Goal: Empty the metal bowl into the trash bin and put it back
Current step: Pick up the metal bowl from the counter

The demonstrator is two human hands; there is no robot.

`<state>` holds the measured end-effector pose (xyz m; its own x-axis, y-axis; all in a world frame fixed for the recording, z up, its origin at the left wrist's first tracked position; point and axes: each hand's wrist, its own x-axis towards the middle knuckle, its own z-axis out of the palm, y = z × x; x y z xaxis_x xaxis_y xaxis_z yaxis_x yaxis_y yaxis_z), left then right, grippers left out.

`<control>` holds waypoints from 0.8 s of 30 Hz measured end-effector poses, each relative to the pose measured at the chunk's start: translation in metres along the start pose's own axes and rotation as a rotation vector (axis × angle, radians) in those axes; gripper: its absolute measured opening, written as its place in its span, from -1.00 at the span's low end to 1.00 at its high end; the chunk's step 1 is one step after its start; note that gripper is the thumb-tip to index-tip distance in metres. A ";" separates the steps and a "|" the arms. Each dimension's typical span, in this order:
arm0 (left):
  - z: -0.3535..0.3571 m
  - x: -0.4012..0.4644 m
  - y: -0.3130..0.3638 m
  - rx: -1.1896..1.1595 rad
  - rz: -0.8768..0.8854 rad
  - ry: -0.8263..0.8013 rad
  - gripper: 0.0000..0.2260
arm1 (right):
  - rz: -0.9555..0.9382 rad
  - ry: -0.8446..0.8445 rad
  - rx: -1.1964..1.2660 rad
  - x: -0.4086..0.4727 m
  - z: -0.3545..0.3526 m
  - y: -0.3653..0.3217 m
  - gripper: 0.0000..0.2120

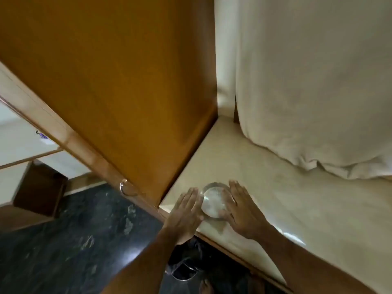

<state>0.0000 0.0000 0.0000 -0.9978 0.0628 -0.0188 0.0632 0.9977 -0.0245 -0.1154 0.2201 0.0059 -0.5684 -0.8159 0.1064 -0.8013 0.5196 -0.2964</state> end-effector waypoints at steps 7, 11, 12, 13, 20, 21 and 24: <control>0.011 -0.008 0.012 -0.102 -0.088 -0.066 -0.59 | 0.062 -0.108 0.081 -0.013 0.011 0.012 -0.60; 0.010 0.000 0.018 -0.182 -0.157 -0.023 -0.67 | 0.082 -0.110 0.139 -0.002 0.009 0.014 -0.65; 0.007 0.000 0.019 -0.201 -0.162 -0.010 -0.67 | 0.084 -0.104 0.160 -0.003 0.008 0.013 -0.65; 0.005 0.000 0.020 -0.218 -0.173 0.018 -0.67 | 0.076 -0.089 0.189 -0.002 0.007 0.013 -0.65; -0.002 -0.061 0.035 -0.206 -0.391 0.238 -0.73 | -0.160 -0.079 0.361 -0.001 0.003 -0.019 -0.70; -0.001 -0.078 0.039 -0.196 -0.418 0.257 -0.70 | -0.205 -0.099 0.374 -0.004 0.007 -0.025 -0.70; 0.011 -0.133 0.048 -0.136 -0.509 0.238 -0.68 | -0.365 -0.144 0.374 -0.013 0.028 -0.053 -0.69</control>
<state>0.1357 0.0391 -0.0101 -0.8792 -0.4380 0.1874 -0.4132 0.8969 0.1579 -0.0606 0.1966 -0.0062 -0.2127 -0.9667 0.1420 -0.8058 0.0914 -0.5851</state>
